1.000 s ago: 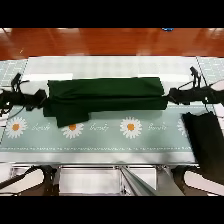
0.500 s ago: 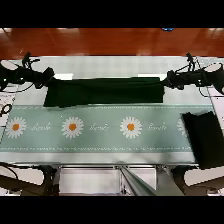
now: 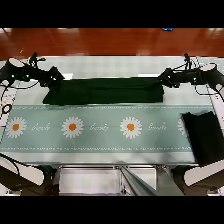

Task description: Fold the shirts.

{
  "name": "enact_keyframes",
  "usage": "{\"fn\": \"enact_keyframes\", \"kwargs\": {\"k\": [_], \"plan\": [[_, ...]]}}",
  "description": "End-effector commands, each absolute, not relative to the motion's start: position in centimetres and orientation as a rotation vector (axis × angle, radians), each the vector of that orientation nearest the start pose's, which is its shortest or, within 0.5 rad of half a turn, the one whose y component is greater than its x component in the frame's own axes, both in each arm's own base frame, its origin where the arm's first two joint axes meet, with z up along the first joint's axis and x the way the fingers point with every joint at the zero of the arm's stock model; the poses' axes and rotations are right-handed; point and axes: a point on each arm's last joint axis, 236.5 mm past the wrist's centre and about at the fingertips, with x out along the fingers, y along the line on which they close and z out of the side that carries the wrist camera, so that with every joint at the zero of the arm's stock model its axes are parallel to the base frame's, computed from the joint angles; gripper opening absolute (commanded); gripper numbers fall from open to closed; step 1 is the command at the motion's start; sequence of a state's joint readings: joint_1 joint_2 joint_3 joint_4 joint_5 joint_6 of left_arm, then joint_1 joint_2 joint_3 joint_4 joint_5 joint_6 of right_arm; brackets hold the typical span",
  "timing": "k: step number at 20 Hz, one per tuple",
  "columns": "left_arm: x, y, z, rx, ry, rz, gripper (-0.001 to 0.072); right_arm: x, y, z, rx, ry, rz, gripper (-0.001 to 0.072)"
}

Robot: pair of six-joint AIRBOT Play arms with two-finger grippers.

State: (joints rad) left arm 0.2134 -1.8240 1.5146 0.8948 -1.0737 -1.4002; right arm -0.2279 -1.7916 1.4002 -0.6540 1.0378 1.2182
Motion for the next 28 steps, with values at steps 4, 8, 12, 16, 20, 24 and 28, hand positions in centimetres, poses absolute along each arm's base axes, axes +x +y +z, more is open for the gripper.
{"fn": "enact_keyframes", "kwargs": {"k": [4,8,12,16,20,24,28], "plan": [[49.0,1.4,3.3,-0.626,1.164,-0.245,0.0507,48.1,-0.1,4.7,0.800,1.078,0.432,0.0415],[44.4,2.7,7.0,-0.432,1.074,-0.220,0.0507,44.4,-6.9,6.7,0.686,1.011,0.246,0.0415],[38.2,0.1,3.7,-0.463,1.004,-0.140,0.0507,42.0,-8.1,0.8,0.802,1.015,0.079,0.0415],[33.6,-6.3,1.6,-0.590,0.984,-0.221,0.0506,41.4,-6.5,-4.9,0.951,1.125,0.045,0.0415],[32.9,-8.9,0.4,-0.561,1.020,-0.272,0.0507,43.2,-2.6,-7.1,0.983,1.173,0.150,0.0415],[33.1,-9.1,0.4,-0.574,1.017,-0.263,0.0506,45.4,0.3,-8.5,0.940,1.220,0.216,0.0416],[33.1,-9.1,0.4,-0.574,1.016,-0.263,0.0506,47.3,3.5,-9.5,0.930,1.260,0.288,0.0417]]}}
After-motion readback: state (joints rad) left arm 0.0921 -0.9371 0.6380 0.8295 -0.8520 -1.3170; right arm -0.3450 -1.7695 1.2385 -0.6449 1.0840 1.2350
